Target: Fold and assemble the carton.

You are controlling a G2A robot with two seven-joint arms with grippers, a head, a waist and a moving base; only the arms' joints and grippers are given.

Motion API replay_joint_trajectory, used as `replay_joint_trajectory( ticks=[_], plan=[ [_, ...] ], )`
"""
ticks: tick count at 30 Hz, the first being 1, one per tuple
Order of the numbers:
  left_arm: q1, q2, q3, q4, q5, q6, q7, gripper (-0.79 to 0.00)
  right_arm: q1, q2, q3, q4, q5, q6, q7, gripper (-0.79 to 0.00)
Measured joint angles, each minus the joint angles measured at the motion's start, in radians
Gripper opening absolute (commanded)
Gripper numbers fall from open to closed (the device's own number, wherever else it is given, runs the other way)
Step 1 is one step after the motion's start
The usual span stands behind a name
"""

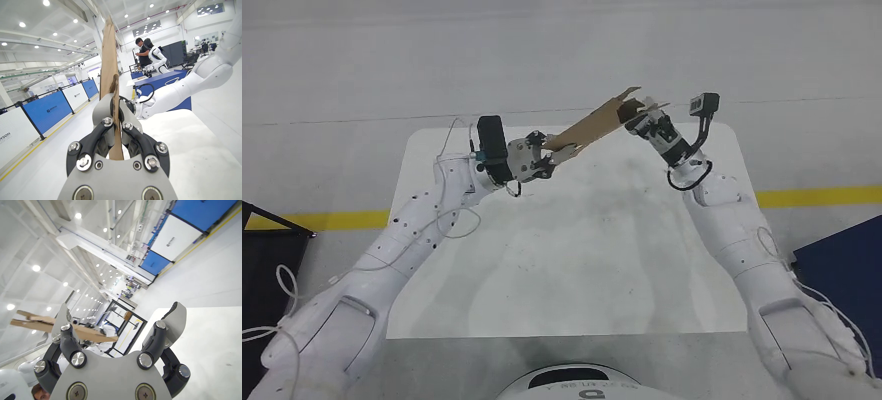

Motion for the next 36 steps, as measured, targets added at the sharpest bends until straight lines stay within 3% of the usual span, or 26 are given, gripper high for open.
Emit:
replay_joint_trajectory(
  ticks=[4, 12, 20, 36],
  plan=[
    [0.01, -0.003, -0.002, -0.01, 0.001, -0.001, -0.007, -0.785, -0.017, -0.011, -0.026, -0.044, -0.081, 0.023, -0.088, 0.0],
    [0.024, -0.015, 0.007, 0.004, 0.012, 0.012, -0.053, -0.785, -0.079, -0.01, -0.012, -0.149, -0.132, 0.043, -0.123, 0.0],
    [0.032, -0.032, 0.019, 0.012, -0.001, 0.009, -0.056, -0.785, -0.122, -0.003, 0.011, -0.244, -0.184, 0.066, -0.109, 0.0],
    [0.025, -0.077, 0.055, 0.094, -0.04, -0.017, -0.06, -0.785, -0.142, 0.003, 0.033, -0.306, -0.292, -0.005, -0.059, 0.0]
  ],
)
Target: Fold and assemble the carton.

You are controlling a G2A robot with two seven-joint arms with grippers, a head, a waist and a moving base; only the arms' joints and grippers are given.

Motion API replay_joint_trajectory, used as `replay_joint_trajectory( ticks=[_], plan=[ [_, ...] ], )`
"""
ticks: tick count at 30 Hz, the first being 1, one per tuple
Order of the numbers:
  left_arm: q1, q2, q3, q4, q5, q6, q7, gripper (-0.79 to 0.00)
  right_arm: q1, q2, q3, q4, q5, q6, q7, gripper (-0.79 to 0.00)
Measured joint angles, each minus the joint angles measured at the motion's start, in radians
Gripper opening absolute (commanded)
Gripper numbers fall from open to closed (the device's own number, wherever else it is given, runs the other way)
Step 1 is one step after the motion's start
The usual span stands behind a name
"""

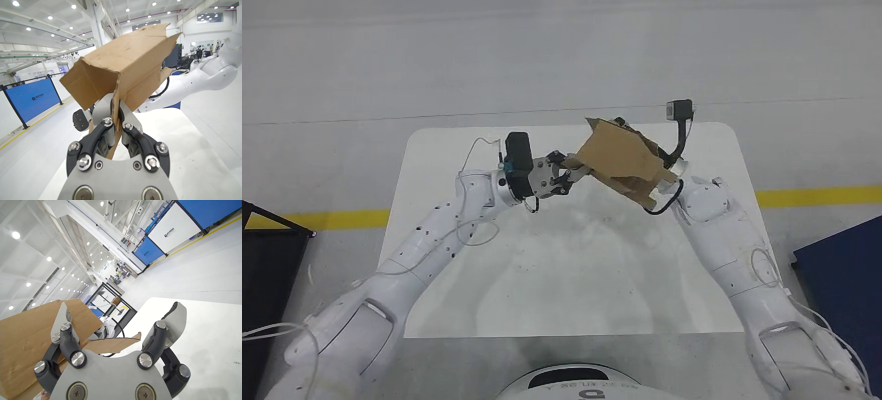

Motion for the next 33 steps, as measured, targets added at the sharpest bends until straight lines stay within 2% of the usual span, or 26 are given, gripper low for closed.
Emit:
replay_joint_trajectory(
  ticks=[11, 20, 27, 29, 33],
  plan=[
    [-0.015, -0.007, -0.025, 0.03, 0.029, 0.006, 0.086, -0.785, 0.008, 0.001, 0.037, 0.044, 0.049, -0.013, -0.016, 0.0],
    [-0.029, 0.011, -0.083, 0.056, 0.104, 0.048, 0.141, -0.785, -0.047, 0.029, 0.174, 0.031, 0.201, -0.07, 0.025, 0.0],
    [-0.058, 0.048, -0.116, 0.084, 0.374, 0.202, 0.064, -0.785, -0.181, 0.062, 0.278, -0.114, 0.404, -0.116, 0.209, 0.0],
    [-0.055, 0.054, -0.125, 0.083, 0.389, 0.202, 0.075, -0.785, -0.201, 0.067, 0.286, -0.14, 0.458, -0.108, 0.271, 0.0],
    [-0.055, 0.067, -0.132, 0.075, 0.445, 0.193, 0.082, -0.785, -0.206, 0.079, 0.278, -0.162, 0.574, -0.018, 0.447, 0.0]
  ],
)
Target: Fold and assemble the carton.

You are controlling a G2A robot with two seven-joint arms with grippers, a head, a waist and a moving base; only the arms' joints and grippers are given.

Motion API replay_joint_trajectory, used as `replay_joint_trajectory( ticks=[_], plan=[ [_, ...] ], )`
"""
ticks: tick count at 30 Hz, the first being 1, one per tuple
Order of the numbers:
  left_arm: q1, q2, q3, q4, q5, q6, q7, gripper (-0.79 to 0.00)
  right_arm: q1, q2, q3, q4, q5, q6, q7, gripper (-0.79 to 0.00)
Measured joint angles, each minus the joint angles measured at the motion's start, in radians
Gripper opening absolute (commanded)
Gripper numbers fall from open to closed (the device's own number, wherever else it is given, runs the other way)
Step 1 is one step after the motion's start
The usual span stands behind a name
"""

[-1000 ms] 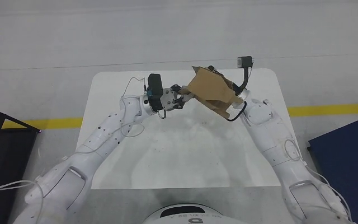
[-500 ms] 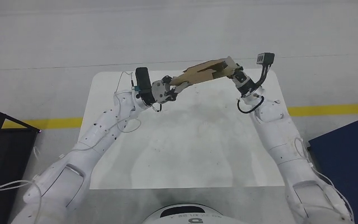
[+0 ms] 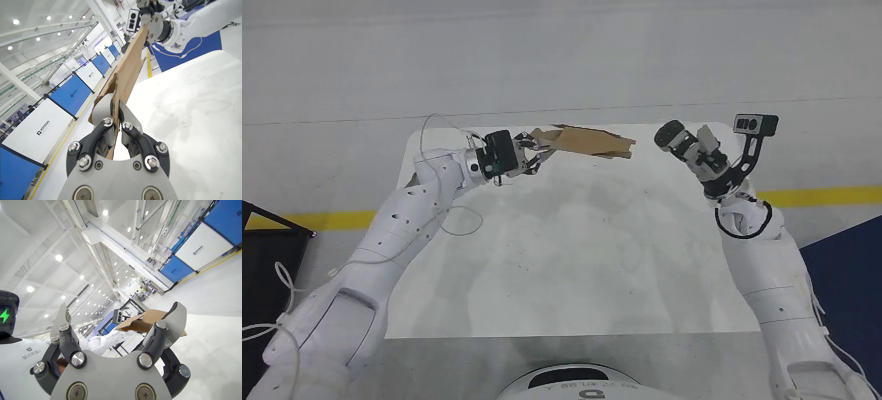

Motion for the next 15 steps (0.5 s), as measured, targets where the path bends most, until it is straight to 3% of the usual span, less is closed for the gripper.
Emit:
replay_joint_trajectory(
  ticks=[6, 15],
  plan=[
    [0.009, 0.009, -0.007, -0.013, 0.023, 0.002, 0.005, -0.785, 0.037, 0.01, -0.02, 0.024, 0.005, 0.172, 0.157, -0.028],
    [0.016, 0.011, -0.002, -0.015, 0.044, 0.026, 0.004, -0.785, 0.058, 0.009, -0.048, 0.049, 0.137, 0.264, 0.298, -0.114]
  ],
)
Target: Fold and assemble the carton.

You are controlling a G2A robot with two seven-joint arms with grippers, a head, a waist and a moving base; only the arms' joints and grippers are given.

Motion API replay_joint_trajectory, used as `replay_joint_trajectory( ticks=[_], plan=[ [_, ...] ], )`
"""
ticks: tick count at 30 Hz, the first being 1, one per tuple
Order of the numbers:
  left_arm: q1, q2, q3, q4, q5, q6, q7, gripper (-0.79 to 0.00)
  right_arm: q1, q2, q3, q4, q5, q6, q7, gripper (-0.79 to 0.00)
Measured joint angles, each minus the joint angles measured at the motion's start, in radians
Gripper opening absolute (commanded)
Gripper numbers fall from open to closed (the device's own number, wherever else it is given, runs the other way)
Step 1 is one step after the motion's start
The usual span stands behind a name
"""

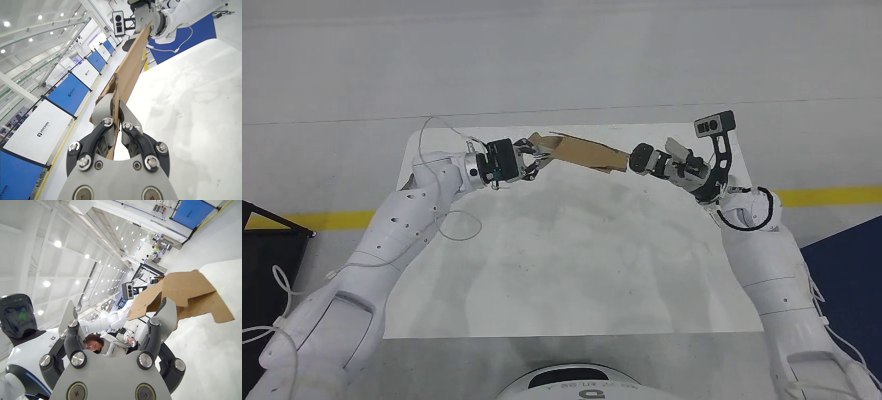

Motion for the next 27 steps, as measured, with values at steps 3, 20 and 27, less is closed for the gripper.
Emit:
replay_joint_trajectory(
  ticks=[3, 20, 27],
  plan=[
    [0.002, 0.0, -0.008, -0.001, -0.001, 0.044, 0.0, -0.785, 0.015, 0.001, -0.011, 0.016, -0.012, 0.045, 0.011, -0.126],
    [-0.004, 0.002, 0.003, 0.002, 0.101, 0.156, 0.017, -0.785, 0.073, -0.008, -0.08, 0.07, -0.019, 0.157, 0.048, -0.339],
    [-0.017, 0.002, 0.014, 0.006, 0.152, 0.185, 0.022, -0.785, 0.085, -0.01, -0.091, 0.083, -0.033, 0.183, 0.038, -0.416]
  ],
)
